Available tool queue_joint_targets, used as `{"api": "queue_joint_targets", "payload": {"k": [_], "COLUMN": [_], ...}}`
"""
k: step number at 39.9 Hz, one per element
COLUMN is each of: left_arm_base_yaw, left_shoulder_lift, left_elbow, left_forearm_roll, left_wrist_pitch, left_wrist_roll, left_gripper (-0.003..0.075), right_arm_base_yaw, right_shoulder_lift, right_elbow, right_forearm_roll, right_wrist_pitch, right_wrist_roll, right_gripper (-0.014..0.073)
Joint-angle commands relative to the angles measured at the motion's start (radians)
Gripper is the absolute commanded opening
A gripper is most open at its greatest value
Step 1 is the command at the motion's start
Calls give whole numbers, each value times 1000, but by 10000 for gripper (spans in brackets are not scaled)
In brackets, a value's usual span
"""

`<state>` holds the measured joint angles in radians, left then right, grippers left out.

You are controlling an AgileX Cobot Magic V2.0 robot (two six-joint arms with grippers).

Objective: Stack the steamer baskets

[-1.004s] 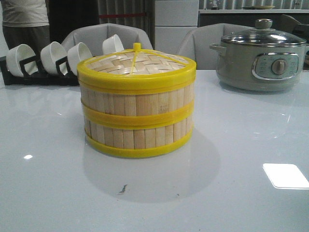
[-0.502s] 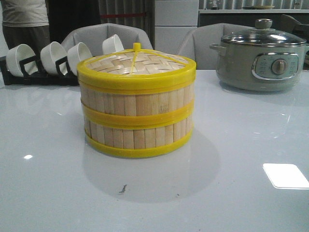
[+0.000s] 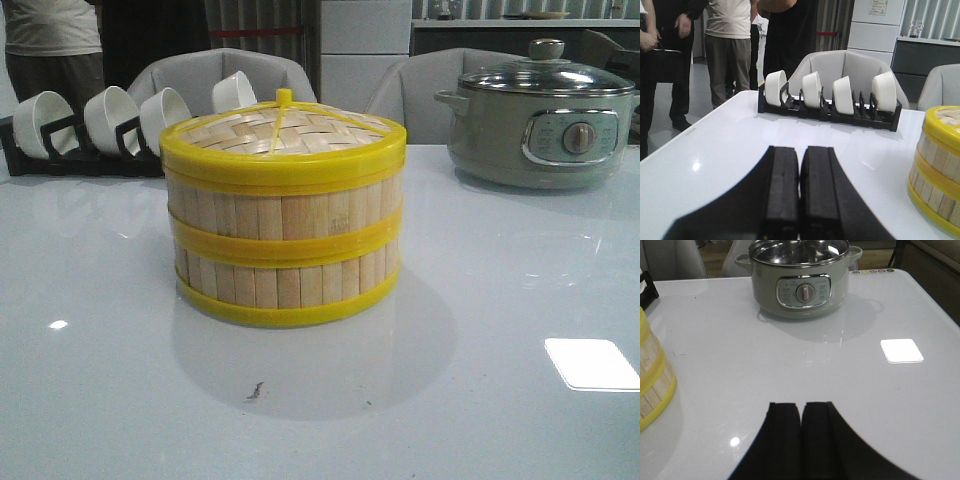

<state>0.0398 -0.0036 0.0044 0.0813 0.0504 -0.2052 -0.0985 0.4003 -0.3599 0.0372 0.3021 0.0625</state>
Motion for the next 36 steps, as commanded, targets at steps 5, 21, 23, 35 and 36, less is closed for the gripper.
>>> {"api": "queue_joint_targets", "payload": {"k": [5,21,23,35,36], "left_arm_base_yaw": [0,0,0,0,0], "left_shoulder_lift": [-13,-13,-13,-13,-13], "left_elbow": [4,4,4,4,4], "left_forearm_roll": [11,35,35,35,35], "left_wrist_pitch": [-80,-75,-75,-77,-77], "left_wrist_roll": [4,4,4,4,4], "left_gripper": [87,87,87,87,87], "right_arm_base_yaw": [-6,-6,-6,-6,-6], "right_shoulder_lift": [4,4,4,4,4], "right_elbow": [-26,-26,-26,-26,-26], "right_forearm_roll": [-3,-3,-3,-3,-3], "right_wrist_pitch": [-84,-84,-84,-84,-84], "right_wrist_roll": [-10,-10,-10,-10,-10], "right_gripper": [71,71,71,71,71]}}
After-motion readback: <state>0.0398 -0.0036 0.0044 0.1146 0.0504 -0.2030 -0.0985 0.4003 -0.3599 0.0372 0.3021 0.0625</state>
